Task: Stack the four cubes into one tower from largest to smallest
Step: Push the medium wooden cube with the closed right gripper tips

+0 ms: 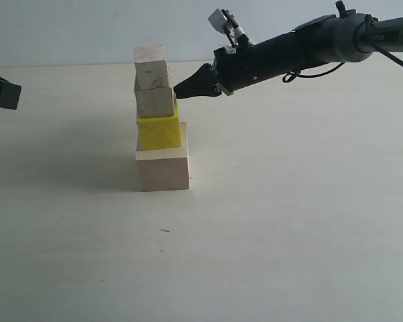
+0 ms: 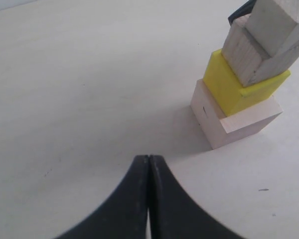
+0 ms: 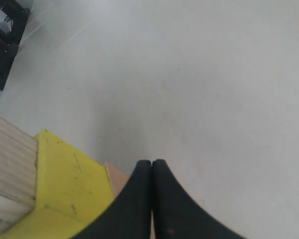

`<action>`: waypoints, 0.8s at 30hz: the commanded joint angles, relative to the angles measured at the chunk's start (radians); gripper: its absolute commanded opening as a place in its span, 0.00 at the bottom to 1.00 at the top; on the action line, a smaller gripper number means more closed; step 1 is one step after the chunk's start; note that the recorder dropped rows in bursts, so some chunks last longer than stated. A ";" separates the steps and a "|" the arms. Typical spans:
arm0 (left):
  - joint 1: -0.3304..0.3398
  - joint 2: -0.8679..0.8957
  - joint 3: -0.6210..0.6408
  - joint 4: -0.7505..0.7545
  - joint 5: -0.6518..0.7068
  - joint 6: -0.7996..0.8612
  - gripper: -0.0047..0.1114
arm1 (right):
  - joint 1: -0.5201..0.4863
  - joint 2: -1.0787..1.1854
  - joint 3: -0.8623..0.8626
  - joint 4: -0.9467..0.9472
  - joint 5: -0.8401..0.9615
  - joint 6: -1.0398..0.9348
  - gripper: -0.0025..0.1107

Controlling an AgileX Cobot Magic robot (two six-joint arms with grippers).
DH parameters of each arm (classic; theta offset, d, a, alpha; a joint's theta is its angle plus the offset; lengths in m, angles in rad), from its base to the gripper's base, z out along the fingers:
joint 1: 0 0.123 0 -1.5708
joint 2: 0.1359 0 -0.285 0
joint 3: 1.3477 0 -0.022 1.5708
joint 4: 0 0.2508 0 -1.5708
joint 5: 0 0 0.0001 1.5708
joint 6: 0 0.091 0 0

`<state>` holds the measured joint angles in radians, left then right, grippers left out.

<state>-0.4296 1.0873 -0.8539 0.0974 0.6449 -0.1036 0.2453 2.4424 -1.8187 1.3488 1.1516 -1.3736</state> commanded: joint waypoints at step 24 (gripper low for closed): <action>0.002 -0.006 0.001 0.004 0.000 -0.004 0.04 | 0.040 -0.004 -0.012 -0.022 0.054 -0.011 0.02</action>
<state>-0.4296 1.0873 -0.8539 0.0974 0.6449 -0.1036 0.2868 2.4424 -1.8187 1.3351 1.1751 -1.3894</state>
